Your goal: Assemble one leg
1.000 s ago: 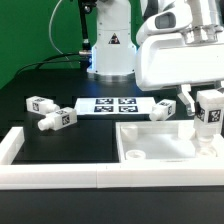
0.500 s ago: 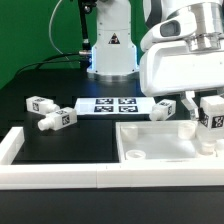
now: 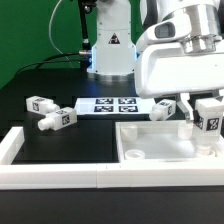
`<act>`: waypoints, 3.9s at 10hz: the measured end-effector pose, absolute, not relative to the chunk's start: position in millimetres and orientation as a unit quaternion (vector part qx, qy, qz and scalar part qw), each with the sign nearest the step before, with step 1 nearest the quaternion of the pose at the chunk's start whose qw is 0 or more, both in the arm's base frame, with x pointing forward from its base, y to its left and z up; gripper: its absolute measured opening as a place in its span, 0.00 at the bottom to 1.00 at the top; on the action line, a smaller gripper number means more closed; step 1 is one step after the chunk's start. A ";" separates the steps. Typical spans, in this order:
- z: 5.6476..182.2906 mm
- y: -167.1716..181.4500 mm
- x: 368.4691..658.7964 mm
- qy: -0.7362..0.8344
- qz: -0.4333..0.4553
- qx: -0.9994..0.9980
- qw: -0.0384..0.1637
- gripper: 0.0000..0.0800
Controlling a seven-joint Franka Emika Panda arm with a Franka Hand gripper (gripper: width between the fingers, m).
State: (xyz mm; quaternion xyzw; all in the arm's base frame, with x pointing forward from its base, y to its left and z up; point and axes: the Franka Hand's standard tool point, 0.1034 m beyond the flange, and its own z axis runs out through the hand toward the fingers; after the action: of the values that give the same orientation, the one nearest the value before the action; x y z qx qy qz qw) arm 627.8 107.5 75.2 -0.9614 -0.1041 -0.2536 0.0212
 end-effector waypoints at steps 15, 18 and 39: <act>87.4 105.1 646.4 -0.082 -0.036 -0.995 0.034 0.81; 78.8 108.7 640.8 -0.049 0.005 -0.998 0.046 0.69; 77.1 101.1 635.6 0.214 -0.057 -0.973 0.065 0.81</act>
Offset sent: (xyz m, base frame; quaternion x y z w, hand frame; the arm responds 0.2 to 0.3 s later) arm -0.0047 -0.0034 -0.0101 -0.0266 0.0121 -0.0137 0.9995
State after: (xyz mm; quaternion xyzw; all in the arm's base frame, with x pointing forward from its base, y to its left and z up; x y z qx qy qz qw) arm 635.6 101.1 77.1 -0.9730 0.2141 -0.0569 0.0646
